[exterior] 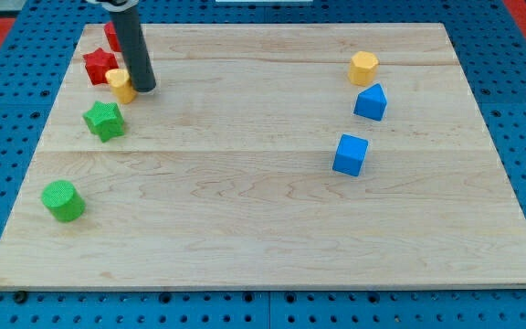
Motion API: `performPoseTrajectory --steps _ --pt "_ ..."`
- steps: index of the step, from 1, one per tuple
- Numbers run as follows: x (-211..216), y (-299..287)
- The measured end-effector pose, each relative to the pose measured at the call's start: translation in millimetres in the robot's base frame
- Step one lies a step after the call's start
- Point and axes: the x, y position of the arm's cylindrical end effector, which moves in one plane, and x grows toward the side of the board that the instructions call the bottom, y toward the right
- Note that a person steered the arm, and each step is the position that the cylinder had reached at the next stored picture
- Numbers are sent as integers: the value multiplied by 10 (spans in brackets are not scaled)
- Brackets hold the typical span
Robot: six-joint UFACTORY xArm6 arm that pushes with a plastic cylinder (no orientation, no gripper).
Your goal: Push the yellow hexagon diagonal top right to the green star
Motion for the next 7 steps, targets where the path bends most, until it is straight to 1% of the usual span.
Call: performPoseTrajectory --steps 1,2,3,4,5,6,7 --pt "164 -197" --pt "135 92" --pt "-29 950" --pt "-421 1726" --pt "-795 2356" --pt "-1077 3055" --pt "-940 3643"
